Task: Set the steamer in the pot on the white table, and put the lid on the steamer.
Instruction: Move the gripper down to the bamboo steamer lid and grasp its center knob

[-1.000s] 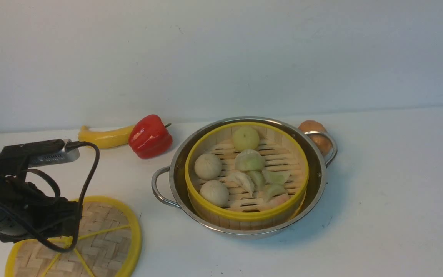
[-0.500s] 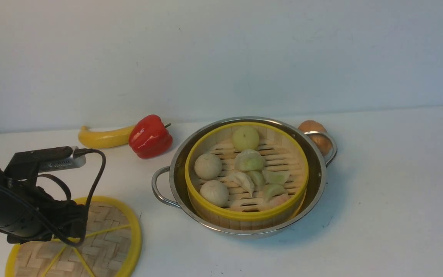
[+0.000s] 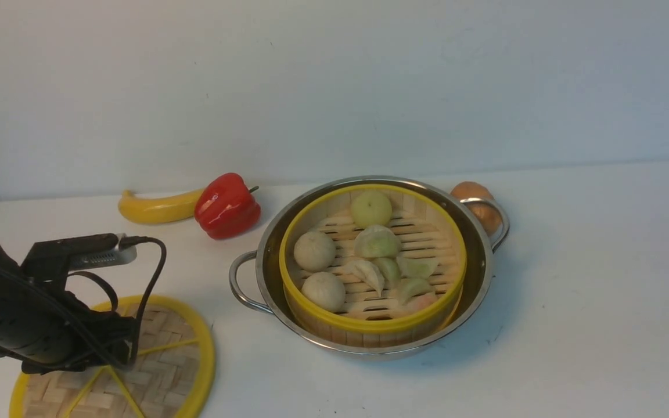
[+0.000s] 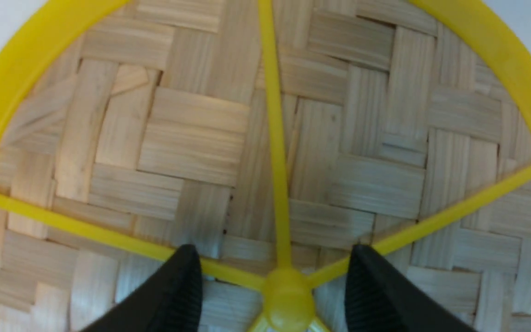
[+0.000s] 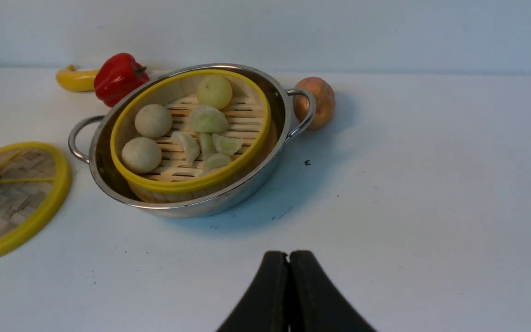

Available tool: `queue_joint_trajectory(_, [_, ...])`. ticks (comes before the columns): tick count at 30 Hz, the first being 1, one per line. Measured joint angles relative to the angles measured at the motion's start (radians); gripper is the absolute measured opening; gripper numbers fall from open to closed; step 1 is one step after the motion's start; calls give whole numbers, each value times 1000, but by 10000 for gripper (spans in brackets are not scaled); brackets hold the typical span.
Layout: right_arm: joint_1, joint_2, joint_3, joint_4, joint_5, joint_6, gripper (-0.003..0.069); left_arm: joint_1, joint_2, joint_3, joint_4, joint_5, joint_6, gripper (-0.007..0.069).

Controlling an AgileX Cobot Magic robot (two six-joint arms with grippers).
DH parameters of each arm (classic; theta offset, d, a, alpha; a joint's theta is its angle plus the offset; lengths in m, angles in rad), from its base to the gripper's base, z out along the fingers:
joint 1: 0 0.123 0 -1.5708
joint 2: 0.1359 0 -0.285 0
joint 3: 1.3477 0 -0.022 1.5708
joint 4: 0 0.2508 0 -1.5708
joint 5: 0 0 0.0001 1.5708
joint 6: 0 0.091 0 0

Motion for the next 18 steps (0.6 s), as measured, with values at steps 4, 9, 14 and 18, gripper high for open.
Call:
queue_joint_trajectory(4, [0,0,0,6,0,0,10,0,0,0,-9,-4,0,274])
queue_joint_trajectory(9, [0,0,1,7,0,-6,18,0,0,0,-20,-4,1,124])
queue_joint_trajectory(14, [0,-1,1,10,0,-10,20,0,0,0,-23,-4,2,120])
queue_joint_trajectory(18, [0,-3,1,10,0,-12,23,0,-13,-3,-7,19,2,120])
